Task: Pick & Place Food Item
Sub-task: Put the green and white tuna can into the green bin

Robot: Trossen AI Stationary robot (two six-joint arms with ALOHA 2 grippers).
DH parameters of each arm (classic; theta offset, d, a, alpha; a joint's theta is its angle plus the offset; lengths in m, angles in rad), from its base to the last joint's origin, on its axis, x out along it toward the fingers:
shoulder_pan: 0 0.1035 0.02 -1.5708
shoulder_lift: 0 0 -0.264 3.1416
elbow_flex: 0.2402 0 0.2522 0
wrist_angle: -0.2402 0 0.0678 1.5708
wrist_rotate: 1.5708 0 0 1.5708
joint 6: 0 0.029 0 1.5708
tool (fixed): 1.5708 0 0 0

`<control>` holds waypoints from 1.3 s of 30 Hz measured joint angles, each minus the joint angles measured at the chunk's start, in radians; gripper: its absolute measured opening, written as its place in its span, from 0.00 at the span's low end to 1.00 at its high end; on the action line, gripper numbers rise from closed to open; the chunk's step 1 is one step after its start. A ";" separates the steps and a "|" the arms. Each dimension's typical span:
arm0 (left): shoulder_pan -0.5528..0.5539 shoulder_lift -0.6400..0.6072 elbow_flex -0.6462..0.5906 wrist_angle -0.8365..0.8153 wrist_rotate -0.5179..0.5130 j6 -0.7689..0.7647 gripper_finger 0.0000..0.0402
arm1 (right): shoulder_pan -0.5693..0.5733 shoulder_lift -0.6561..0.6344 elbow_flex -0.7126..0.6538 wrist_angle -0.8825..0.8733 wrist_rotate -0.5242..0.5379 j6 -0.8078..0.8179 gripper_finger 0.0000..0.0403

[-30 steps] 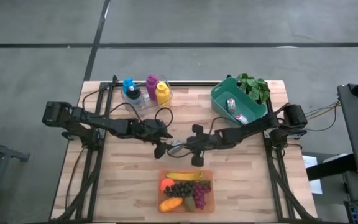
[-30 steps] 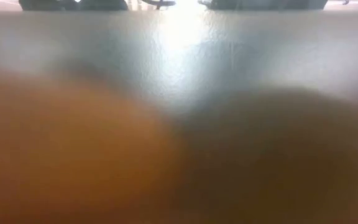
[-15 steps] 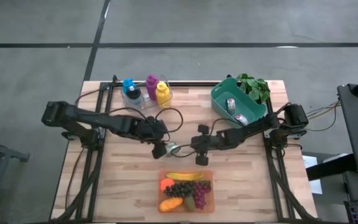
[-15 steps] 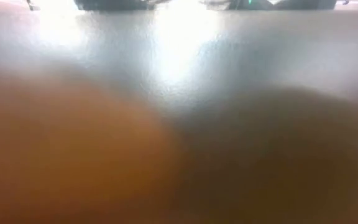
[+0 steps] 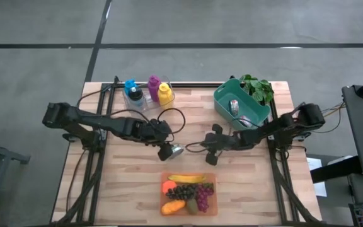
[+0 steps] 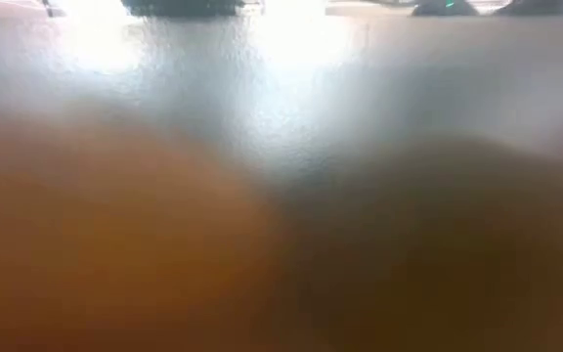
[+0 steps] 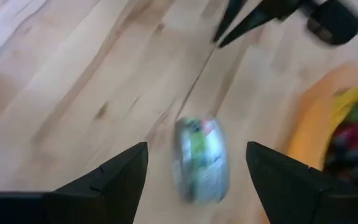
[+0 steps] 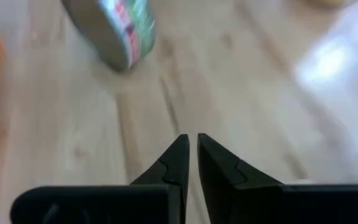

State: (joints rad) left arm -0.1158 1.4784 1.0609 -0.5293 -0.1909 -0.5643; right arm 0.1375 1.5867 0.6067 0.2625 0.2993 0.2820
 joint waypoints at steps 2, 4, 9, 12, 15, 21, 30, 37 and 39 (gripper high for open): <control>-0.004 0.004 -0.028 0.103 0.000 -0.028 0.69 | 0.000 -0.049 -0.043 0.034 0.048 -0.002 0.07; -0.014 0.014 -0.044 0.164 0.001 -0.035 0.69 | 0.000 -0.097 -0.088 0.040 0.104 -0.004 0.07; -0.038 0.057 -0.045 0.177 0.001 0.012 0.69 | -0.001 -0.213 -0.181 0.047 0.150 0.005 0.07; -0.042 0.084 -0.045 0.173 0.002 0.014 0.69 | 0.000 -0.265 -0.218 0.047 0.150 0.012 0.07; -0.042 0.115 -0.045 0.171 -0.001 0.014 0.69 | 0.000 -0.302 -0.251 0.058 0.171 0.039 0.07; -0.044 0.179 -0.045 0.169 -0.002 0.014 0.69 | 0.000 -0.326 -0.287 0.070 0.198 0.066 0.07; -0.042 0.272 -0.046 0.175 -0.004 0.014 0.69 | 0.000 -0.323 -0.288 0.071 0.201 0.067 0.07; -0.042 0.299 -0.046 0.193 -0.004 0.014 0.69 | 0.000 -0.322 -0.288 0.071 0.200 0.068 0.07; -0.042 0.294 -0.046 0.193 -0.004 0.014 0.69 | 0.000 -0.322 -0.288 0.071 0.200 0.068 0.07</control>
State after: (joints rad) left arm -0.1573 1.7728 1.0149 -0.3363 -0.1951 -0.5499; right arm 0.1371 1.2644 0.3191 0.3340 0.4995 0.3496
